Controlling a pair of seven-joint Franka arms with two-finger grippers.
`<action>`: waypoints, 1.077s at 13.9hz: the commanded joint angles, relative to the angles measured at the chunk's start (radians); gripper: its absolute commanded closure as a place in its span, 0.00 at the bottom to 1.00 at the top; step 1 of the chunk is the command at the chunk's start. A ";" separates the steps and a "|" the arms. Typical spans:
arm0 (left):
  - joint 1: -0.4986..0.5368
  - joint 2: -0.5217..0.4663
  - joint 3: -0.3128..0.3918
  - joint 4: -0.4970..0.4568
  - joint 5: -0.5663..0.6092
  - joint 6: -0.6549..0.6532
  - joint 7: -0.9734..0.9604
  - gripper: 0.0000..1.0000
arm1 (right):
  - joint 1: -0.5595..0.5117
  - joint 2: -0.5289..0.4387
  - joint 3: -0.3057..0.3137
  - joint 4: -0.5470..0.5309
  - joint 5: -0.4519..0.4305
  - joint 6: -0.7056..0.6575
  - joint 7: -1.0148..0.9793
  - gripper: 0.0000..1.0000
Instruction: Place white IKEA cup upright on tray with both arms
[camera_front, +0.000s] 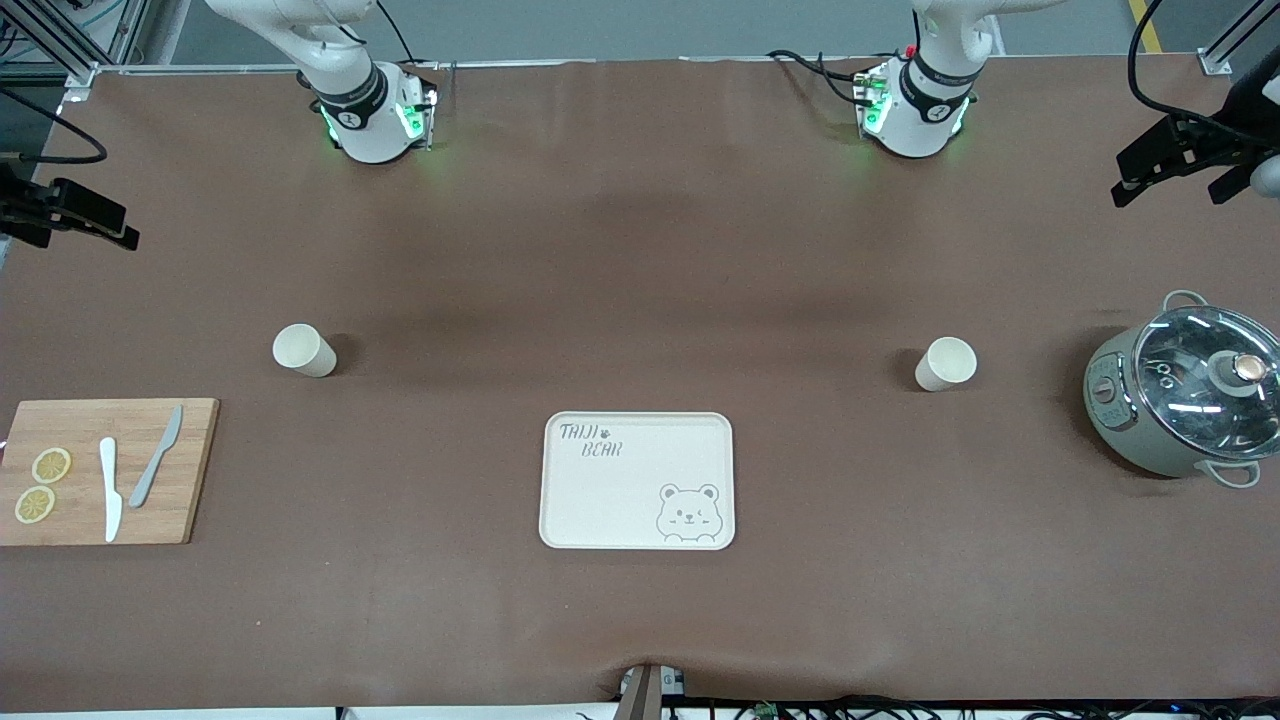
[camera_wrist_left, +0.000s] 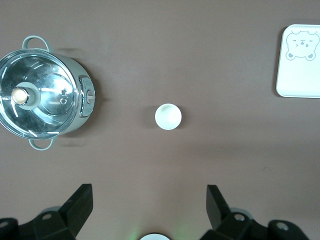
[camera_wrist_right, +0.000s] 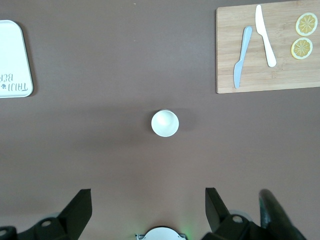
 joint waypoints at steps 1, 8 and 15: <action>0.000 0.008 -0.003 0.027 0.029 -0.020 -0.016 0.00 | -0.005 0.010 -0.001 0.019 0.013 -0.017 0.008 0.00; 0.002 0.067 -0.012 0.018 0.043 -0.017 -0.012 0.00 | -0.004 0.022 -0.001 0.019 0.011 -0.014 0.005 0.00; -0.009 0.087 -0.028 -0.286 0.042 0.338 -0.164 0.00 | -0.001 0.079 -0.001 0.019 0.003 -0.014 0.002 0.00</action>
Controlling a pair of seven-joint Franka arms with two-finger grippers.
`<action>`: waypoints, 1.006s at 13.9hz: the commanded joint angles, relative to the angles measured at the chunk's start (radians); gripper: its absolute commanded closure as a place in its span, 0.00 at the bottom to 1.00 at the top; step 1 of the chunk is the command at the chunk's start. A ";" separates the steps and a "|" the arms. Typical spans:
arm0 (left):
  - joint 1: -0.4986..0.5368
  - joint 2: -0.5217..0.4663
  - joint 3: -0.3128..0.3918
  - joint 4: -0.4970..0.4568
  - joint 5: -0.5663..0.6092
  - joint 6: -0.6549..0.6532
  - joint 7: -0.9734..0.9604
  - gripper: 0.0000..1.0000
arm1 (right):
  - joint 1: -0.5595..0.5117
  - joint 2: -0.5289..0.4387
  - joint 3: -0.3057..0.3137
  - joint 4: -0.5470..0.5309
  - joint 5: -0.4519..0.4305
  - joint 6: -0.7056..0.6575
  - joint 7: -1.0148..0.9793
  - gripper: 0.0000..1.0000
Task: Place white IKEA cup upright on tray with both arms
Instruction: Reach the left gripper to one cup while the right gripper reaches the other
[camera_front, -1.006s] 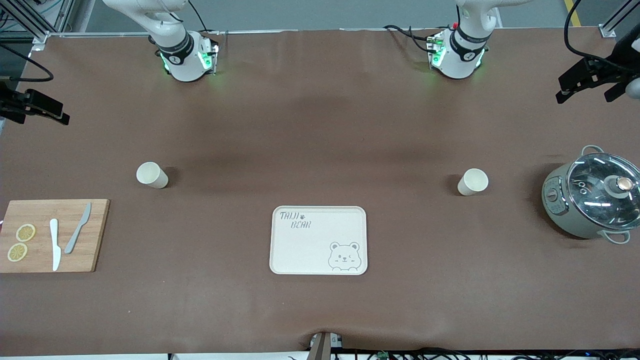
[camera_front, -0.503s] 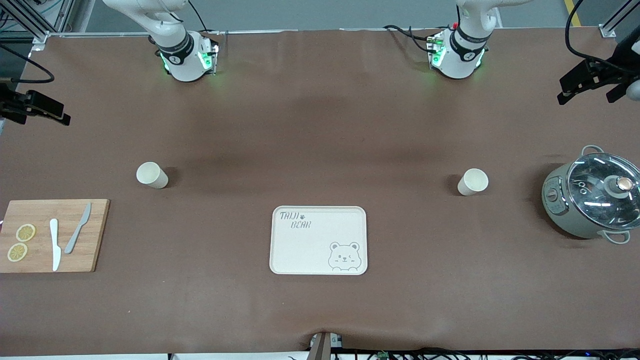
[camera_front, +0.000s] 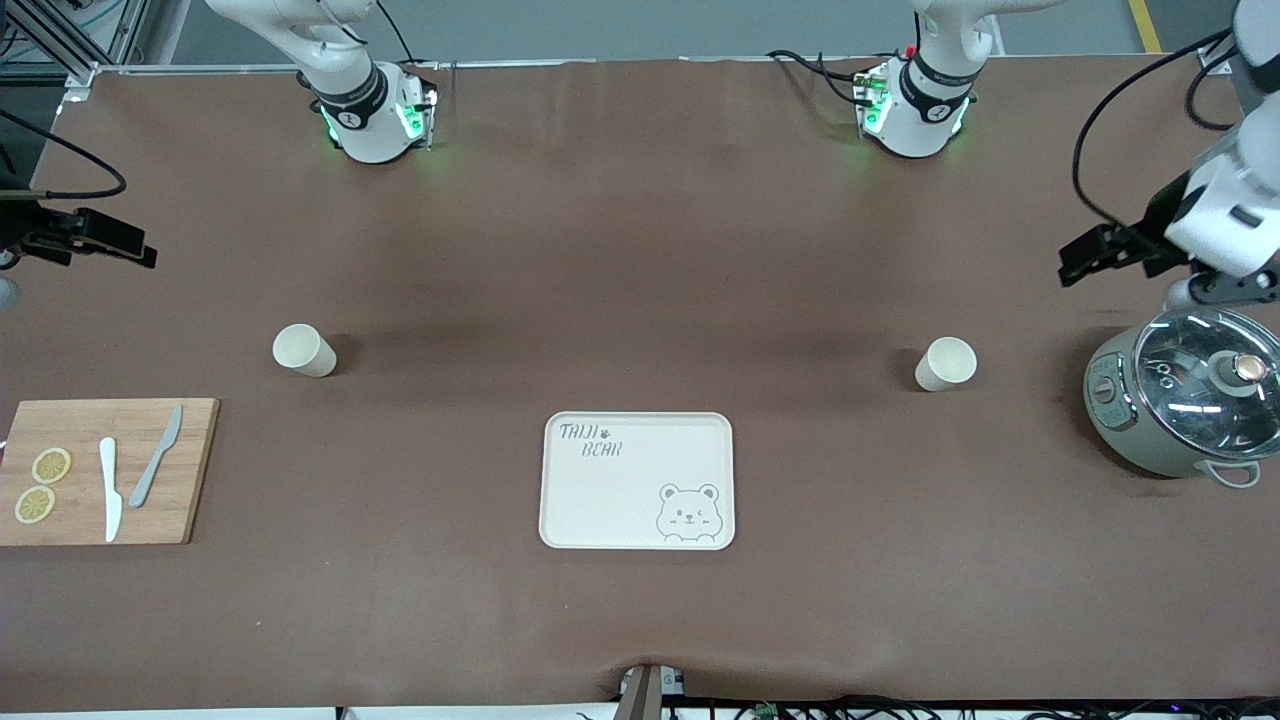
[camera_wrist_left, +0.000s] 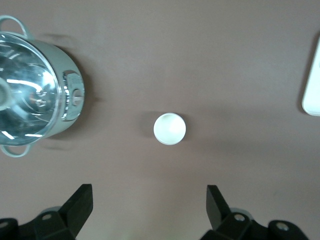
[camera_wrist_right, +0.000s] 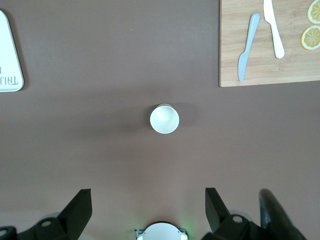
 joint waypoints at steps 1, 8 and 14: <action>-0.003 -0.016 -0.009 -0.149 0.017 0.162 -0.038 0.00 | -0.001 0.017 0.000 0.022 0.003 -0.011 0.002 0.00; 0.005 0.094 -0.009 -0.364 0.015 0.494 -0.038 0.00 | -0.010 0.096 0.000 0.015 -0.010 -0.015 -0.003 0.00; 0.042 0.189 -0.009 -0.400 0.017 0.608 -0.038 0.17 | -0.026 0.124 -0.002 -0.072 -0.010 0.015 0.009 0.00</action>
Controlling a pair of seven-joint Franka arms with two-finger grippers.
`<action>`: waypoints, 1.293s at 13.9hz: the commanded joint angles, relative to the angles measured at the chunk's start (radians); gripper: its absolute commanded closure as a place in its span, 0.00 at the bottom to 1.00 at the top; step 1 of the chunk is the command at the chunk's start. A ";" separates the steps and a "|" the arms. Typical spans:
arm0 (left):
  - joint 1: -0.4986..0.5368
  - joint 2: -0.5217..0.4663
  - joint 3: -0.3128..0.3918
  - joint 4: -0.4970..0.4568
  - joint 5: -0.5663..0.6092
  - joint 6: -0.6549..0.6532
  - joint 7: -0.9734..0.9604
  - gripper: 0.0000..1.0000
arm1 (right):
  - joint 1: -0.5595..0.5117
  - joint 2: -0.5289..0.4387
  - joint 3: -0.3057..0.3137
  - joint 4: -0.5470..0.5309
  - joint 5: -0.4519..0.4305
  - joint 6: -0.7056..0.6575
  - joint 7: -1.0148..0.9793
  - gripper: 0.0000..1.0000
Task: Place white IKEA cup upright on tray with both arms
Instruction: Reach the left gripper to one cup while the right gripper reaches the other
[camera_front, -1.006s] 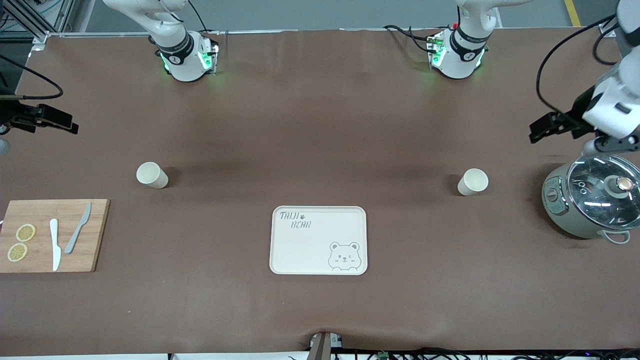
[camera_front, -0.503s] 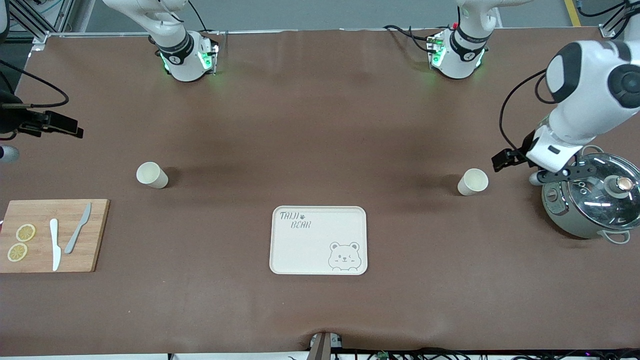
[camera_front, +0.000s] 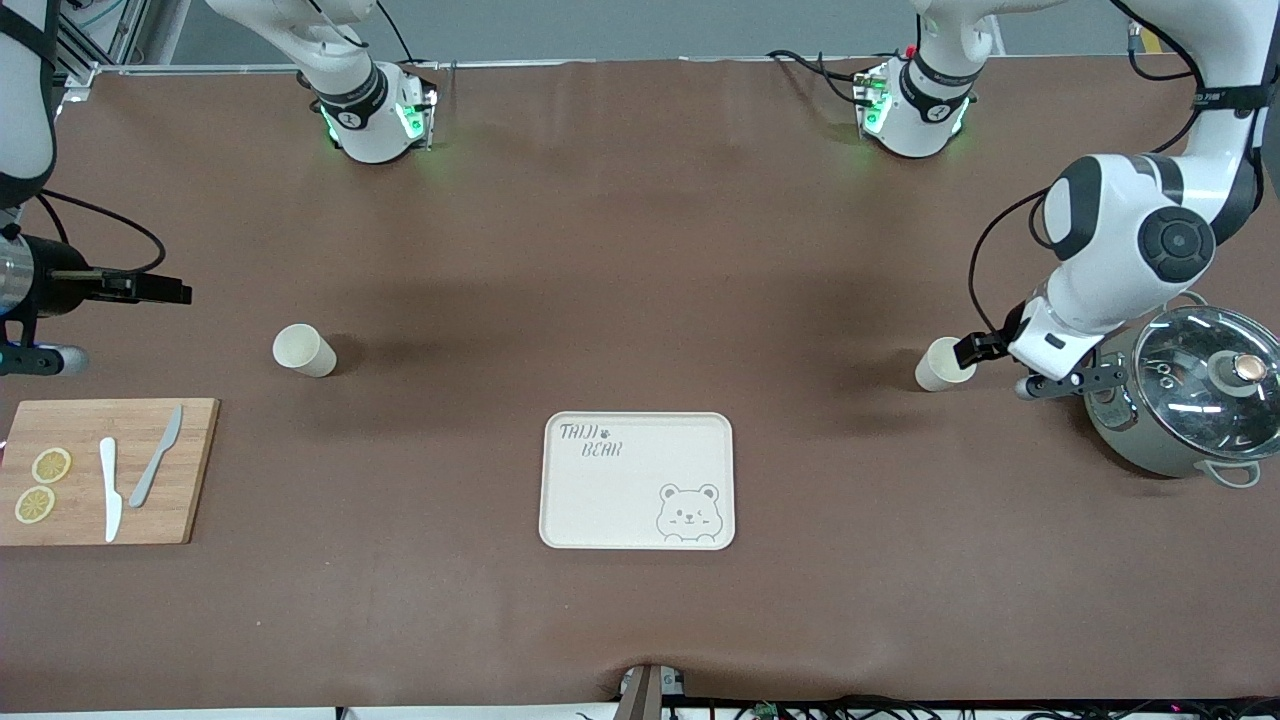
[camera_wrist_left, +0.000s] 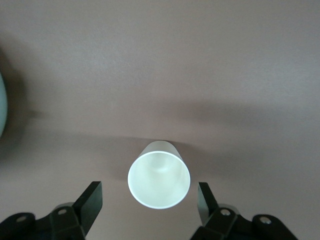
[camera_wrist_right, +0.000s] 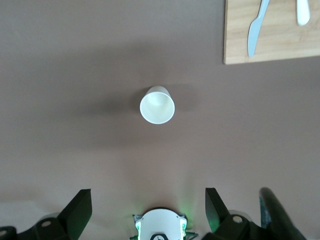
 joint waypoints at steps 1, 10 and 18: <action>0.039 0.014 -0.005 -0.047 0.015 0.063 -0.016 0.16 | -0.008 -0.014 0.007 -0.097 -0.007 0.072 0.009 0.00; 0.059 0.041 -0.005 -0.114 0.015 0.088 -0.014 0.26 | -0.051 -0.054 0.006 -0.430 0.007 0.382 0.011 0.00; 0.057 0.130 -0.005 -0.133 0.015 0.205 -0.014 0.86 | -0.055 -0.079 0.007 -0.746 0.009 0.791 0.012 0.00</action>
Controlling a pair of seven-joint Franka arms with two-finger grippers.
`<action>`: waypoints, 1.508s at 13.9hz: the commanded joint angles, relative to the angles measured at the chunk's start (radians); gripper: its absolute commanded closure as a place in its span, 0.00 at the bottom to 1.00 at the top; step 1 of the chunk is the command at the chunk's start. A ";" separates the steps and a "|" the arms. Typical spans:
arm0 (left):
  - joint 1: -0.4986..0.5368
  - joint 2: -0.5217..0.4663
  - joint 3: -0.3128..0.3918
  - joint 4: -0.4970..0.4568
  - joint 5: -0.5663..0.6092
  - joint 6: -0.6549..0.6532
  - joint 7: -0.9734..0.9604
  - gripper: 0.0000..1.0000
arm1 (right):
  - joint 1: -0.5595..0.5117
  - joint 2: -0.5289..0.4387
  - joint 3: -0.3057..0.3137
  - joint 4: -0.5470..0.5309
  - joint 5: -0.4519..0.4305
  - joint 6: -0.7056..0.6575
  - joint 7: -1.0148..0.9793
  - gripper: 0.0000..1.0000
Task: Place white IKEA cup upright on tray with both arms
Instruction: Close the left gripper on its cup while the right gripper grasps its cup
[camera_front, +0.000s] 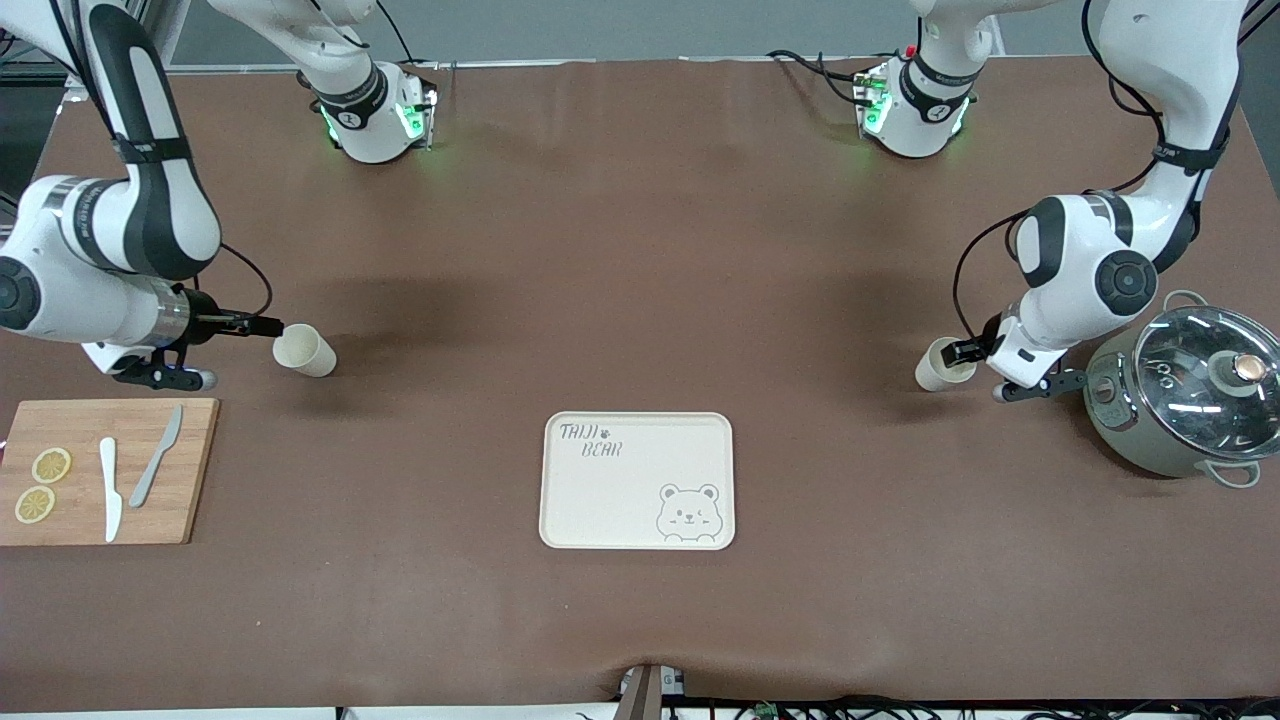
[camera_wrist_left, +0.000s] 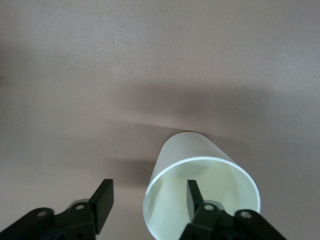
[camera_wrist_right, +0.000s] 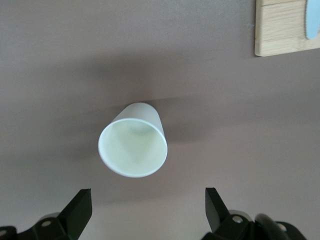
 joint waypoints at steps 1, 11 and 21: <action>0.003 0.000 -0.007 -0.009 0.015 0.025 -0.011 1.00 | -0.011 -0.039 0.010 -0.128 0.006 0.165 0.011 0.00; -0.011 0.001 -0.037 0.151 0.015 -0.101 -0.013 1.00 | -0.018 0.053 0.010 -0.135 0.011 0.288 0.011 0.52; -0.115 0.156 -0.044 0.515 0.008 -0.268 -0.068 1.00 | -0.026 0.064 0.010 -0.109 0.023 0.273 0.011 1.00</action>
